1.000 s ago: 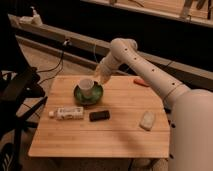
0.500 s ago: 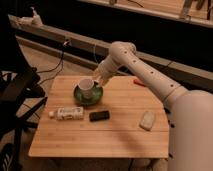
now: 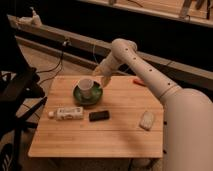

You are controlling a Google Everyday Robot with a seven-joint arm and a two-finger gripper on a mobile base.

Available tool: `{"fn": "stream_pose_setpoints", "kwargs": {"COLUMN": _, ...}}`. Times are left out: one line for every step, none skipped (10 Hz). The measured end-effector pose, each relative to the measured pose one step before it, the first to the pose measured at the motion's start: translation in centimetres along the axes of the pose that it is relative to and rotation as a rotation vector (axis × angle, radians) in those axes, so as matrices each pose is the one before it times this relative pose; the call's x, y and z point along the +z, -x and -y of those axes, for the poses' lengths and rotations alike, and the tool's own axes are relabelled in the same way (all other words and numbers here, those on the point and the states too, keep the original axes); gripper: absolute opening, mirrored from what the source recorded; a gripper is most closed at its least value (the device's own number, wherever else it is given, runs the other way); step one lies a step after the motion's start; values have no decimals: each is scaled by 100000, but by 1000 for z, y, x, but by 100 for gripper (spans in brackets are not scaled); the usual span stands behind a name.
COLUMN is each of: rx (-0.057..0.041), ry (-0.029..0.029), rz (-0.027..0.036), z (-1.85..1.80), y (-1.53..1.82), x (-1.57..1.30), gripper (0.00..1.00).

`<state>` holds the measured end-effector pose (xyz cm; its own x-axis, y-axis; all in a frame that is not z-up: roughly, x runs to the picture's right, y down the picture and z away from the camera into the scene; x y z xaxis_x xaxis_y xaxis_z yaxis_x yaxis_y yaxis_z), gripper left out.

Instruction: Pick up the ceramic cup

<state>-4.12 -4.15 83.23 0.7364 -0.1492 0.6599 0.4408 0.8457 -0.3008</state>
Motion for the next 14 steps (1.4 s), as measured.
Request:
{"fn": "stream_pose_setpoints", "kwargs": {"rx": -1447, "ry": 936, "rz": 740, "z": 116, "y": 408, "x": 624, "gripper": 80}}
{"fn": "stream_pose_setpoints", "kwargs": {"rx": -1618, "ry": 861, "rz": 860, "z": 125, "y": 460, "x": 729, "gripper": 80}}
{"fn": "stream_pose_setpoints", "kwargs": {"rx": -1835, "ry": 884, "rz": 839, "z": 191, "y": 627, "x": 782, "gripper": 80}}
{"fn": "stream_pose_setpoints", "kwargs": {"rx": -1515, "ry": 700, "rz": 652, "z": 83, "y": 518, "x": 642, "gripper": 80}}
{"fn": "stream_pose_setpoints", "kwargs": {"rx": -1739, "ry": 787, "rz": 239, "z": -23, "y": 449, "x": 745, "gripper": 80}}
{"fn": "stream_pose_setpoints", "kwargs": {"rx": -1673, "ry": 819, "rz": 352, "z": -86, "y": 525, "x": 901, "gripper": 80}}
{"fn": "stream_pose_setpoints", "kwargs": {"rx": -1304, "ry": 1024, "rz": 46, "z": -143, "y": 385, "x": 1094, "gripper": 80}}
{"fn": "stream_pose_setpoints", "kwargs": {"rx": -623, "ry": 669, "rz": -68, "z": -85, "y": 180, "x": 626, "gripper": 80}}
{"fn": "stream_pose_setpoints", "kwargs": {"rx": 656, "ry": 1022, "rz": -203, "z": -369, "y": -207, "x": 696, "gripper": 80}}
{"fn": "stream_pose_setpoints", "kwargs": {"rx": 1392, "ry": 1082, "rz": 57, "z": -539, "y": -478, "x": 813, "gripper": 80}}
{"fn": "stream_pose_setpoints", "kwargs": {"rx": 1640, "ry": 1217, "rz": 128, "z": -408, "y": -443, "x": 1031, "gripper": 80}}
{"fn": "stream_pose_setpoints", "kwargs": {"rx": 2910, "ry": 807, "rz": -177, "z": -432, "y": -750, "x": 725, "gripper": 80}}
{"fn": "stream_pose_setpoints", "kwargs": {"rx": 2195, "ry": 205, "rz": -241, "z": -350, "y": -734, "x": 111, "gripper": 80}}
{"fn": "stream_pose_setpoints", "kwargs": {"rx": 3689, "ry": -79, "rz": -668, "z": -496, "y": -1275, "x": -92, "gripper": 80}}
